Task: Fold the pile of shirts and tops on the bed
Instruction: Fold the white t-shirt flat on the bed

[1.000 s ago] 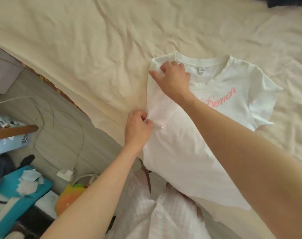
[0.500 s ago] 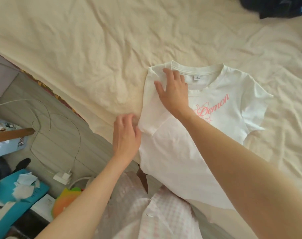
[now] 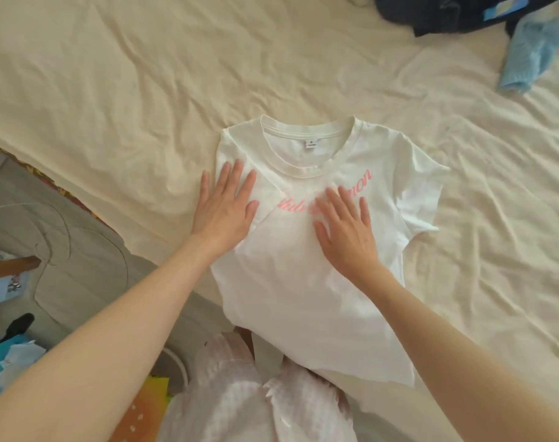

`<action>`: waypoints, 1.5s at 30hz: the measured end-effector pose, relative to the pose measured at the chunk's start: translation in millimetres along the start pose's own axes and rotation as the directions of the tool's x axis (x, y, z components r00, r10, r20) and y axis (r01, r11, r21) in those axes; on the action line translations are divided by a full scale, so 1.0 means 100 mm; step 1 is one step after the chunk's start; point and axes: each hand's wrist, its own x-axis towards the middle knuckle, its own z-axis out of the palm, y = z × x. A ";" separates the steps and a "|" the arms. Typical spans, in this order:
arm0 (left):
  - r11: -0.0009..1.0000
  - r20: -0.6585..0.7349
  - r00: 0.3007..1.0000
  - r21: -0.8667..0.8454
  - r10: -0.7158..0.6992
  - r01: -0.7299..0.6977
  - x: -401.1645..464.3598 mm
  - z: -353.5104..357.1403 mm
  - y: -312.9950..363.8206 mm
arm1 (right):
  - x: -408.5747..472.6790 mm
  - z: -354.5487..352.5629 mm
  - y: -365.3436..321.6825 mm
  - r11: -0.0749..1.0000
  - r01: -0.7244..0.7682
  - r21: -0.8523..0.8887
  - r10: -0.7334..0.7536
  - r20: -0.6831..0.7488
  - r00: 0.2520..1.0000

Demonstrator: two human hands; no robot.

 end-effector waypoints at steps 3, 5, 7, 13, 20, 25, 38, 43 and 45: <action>0.996 0.094 0.991 0.028 -0.091 0.089 0.15 -0.06 0.19 | -0.30 -0.12 0.37 0.980 -0.169 0.103 0.189 -0.246 0.951; 0.995 0.087 0.992 0.018 -0.094 0.093 0.11 -0.04 0.37 | -0.45 -0.23 0.57 0.859 -0.390 0.331 0.483 -0.275 0.831; 0.999 0.088 0.995 0.008 -0.039 0.039 0.00 0.02 0.57 | -0.50 -0.29 0.73 0.455 -0.617 0.642 0.817 -0.026 0.576; 0.999 0.164 0.986 -0.042 -0.018 0.025 -0.20 0.27 1.12 | -0.30 -0.61 0.94 -0.540 -0.402 0.739 0.650 0.670 0.359; 0.850 -0.004 0.978 -0.494 -0.210 0.181 0.01 -0.02 1.21 | -0.06 -0.58 0.71 0.064 -0.289 0.955 0.896 0.073 0.437; 0.053 0.324 0.871 -0.928 -0.370 0.369 0.22 -0.44 1.26 | -0.39 -0.16 0.58 0.958 -0.011 0.285 0.159 -0.501 0.850; 0.610 0.039 0.995 -0.787 -0.091 0.087 0.90 -0.46 1.78 | -0.59 -0.01 0.86 0.995 0.100 0.006 -0.098 -0.160 0.982; 0.489 0.014 0.994 -0.870 -0.105 0.064 1.20 -0.42 1.97 | -0.59 0.09 0.93 0.995 0.101 -0.025 -0.103 -0.092 0.990; 0.493 0.043 0.995 -0.866 -0.094 0.084 1.26 -0.40 1.99 | -0.61 0.12 0.95 0.994 0.105 -0.028 -0.108 -0.105 0.989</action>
